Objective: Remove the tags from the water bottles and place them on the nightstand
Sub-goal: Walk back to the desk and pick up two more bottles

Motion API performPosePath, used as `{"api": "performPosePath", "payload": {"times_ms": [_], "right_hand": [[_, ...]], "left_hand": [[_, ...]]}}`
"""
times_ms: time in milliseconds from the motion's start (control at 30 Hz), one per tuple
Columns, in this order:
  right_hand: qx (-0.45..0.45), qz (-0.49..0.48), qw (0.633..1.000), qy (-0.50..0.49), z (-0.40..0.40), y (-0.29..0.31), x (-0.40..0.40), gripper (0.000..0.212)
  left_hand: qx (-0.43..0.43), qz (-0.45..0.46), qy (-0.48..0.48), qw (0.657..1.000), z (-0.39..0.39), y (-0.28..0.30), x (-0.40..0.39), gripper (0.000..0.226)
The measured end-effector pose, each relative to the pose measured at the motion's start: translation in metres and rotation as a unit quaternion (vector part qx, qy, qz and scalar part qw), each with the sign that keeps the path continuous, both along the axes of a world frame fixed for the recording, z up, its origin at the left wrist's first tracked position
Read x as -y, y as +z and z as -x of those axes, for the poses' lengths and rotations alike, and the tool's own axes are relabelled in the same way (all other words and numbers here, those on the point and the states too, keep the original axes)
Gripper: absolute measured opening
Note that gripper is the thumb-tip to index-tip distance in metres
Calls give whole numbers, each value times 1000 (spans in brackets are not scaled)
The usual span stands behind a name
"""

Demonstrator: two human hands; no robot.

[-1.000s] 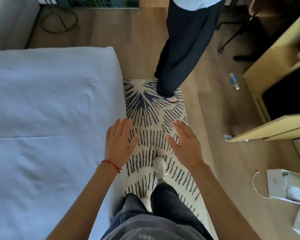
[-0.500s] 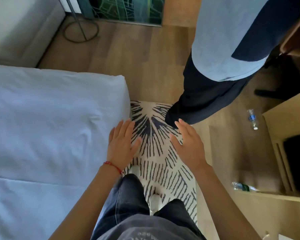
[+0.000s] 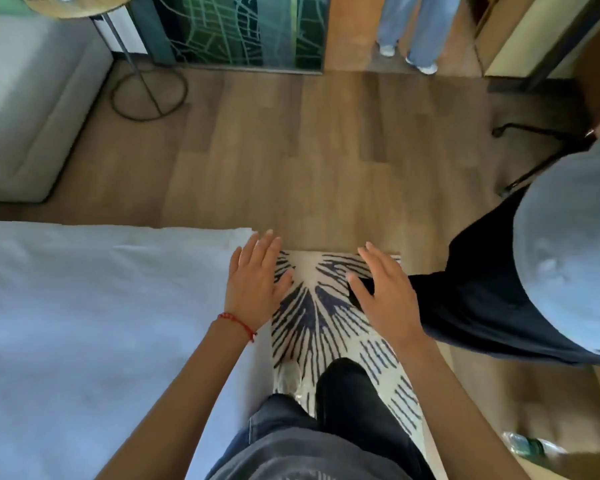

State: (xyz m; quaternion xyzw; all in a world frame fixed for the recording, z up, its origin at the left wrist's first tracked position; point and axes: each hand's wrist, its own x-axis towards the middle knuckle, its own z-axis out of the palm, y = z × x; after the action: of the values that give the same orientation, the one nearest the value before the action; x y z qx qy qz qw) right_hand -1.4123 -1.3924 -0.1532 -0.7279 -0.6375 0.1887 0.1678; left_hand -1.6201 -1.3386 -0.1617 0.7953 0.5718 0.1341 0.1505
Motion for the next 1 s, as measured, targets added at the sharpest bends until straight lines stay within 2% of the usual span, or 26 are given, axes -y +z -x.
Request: {"api": "performPosePath", "payload": {"times_ms": [267,600,800,1000], "right_hand": [[-9,17,999,-26,-33,-9,-125,51],[-15,12,999,-32,-127,-14,-327,50],[-20,-8,997,-68,-182,1,-430,48],[-22,-32,993,-114,-215,-6,-529,46]], "left_hand": [[-5,6,-19,1000,-26,-9,-130,57],[-26,-10,-24,999,-117,-2,-339,52],[-35,-8,-41,999,-162,10,-443,61],[-26,-24,-87,996,-216,0,-557,53]]}}
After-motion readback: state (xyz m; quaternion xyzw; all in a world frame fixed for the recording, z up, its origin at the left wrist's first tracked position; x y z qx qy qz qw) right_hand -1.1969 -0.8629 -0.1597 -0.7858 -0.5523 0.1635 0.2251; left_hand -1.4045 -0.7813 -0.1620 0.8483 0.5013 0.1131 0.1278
